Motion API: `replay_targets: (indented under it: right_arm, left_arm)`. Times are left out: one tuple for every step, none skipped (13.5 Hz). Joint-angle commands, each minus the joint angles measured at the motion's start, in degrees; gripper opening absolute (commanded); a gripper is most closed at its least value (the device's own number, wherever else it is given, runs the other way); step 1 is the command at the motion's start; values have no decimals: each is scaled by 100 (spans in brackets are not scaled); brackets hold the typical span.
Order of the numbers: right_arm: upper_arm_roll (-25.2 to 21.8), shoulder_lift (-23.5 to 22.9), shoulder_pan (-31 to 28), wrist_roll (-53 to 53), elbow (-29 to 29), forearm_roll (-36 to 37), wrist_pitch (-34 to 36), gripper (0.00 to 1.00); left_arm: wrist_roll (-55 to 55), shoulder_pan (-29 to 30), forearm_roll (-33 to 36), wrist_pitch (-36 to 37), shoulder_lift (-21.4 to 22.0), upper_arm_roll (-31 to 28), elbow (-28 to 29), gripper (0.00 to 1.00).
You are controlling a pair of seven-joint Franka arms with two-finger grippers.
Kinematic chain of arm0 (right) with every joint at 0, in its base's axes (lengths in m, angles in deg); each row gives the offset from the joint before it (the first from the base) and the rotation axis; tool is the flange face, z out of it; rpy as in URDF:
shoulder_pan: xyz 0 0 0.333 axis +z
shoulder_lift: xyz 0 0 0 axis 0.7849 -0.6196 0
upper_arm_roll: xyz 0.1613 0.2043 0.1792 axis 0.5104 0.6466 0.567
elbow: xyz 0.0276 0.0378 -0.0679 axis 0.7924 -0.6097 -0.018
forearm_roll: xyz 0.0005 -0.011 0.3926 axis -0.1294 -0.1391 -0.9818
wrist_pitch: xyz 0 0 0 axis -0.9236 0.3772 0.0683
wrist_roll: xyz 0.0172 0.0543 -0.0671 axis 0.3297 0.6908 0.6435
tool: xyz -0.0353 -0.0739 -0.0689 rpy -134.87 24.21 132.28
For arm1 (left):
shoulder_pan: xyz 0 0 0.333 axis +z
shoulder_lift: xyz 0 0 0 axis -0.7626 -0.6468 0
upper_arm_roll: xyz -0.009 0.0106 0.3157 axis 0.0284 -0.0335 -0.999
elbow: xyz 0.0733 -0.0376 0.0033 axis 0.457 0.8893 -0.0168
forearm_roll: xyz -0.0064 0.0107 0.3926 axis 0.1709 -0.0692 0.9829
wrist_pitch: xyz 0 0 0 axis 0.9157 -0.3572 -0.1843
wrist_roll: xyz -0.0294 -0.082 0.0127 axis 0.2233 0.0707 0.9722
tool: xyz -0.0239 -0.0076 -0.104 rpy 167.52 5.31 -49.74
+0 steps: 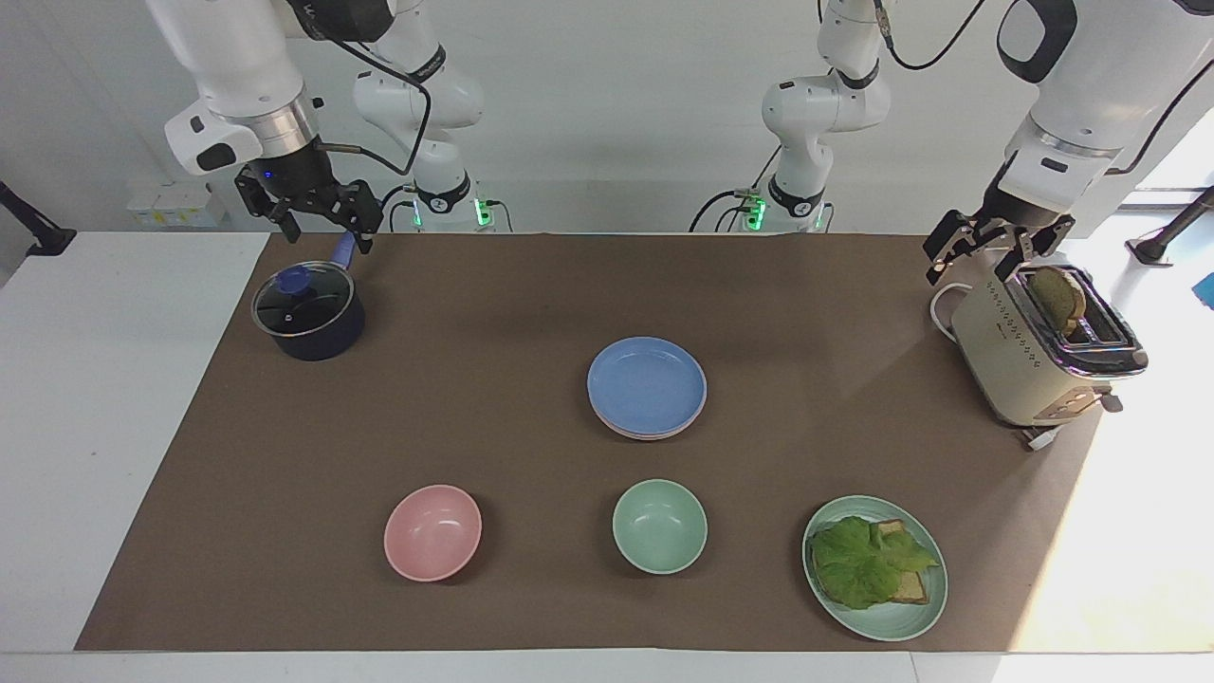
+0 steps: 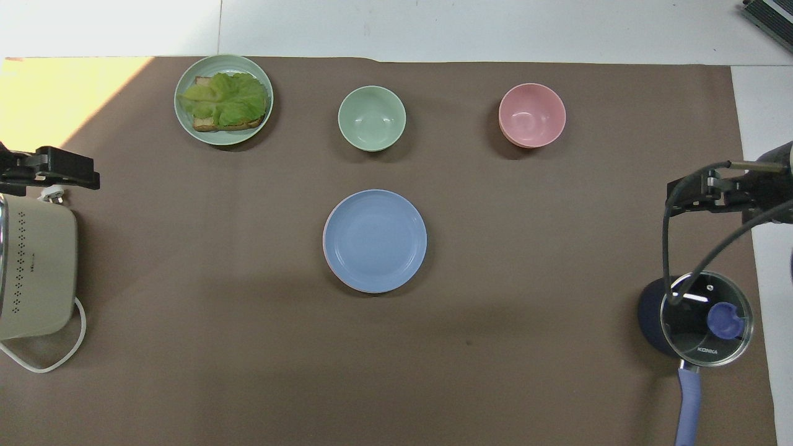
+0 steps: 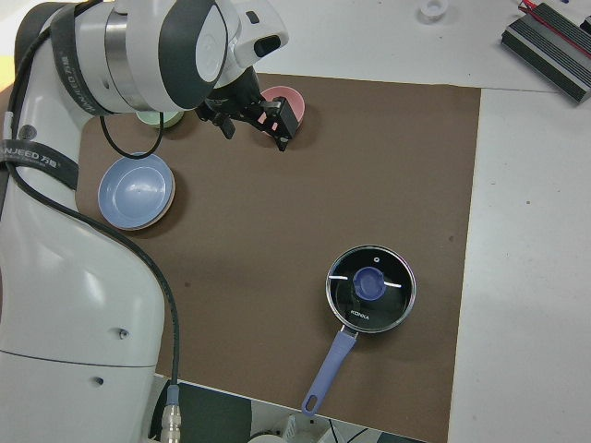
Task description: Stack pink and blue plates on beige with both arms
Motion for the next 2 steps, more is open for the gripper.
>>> replay_targets:
  right_arm:
    - [36, 166, -132, 170, -191, -199, -25, 100]
    - [27, 166, -132, 170, -191, -199, -25, 100]
  left_arm:
    - [-43, 57, 87, 73, 19, 37, 4, 100]
    - [-51, 57, 87, 73, 19, 37, 4, 100]
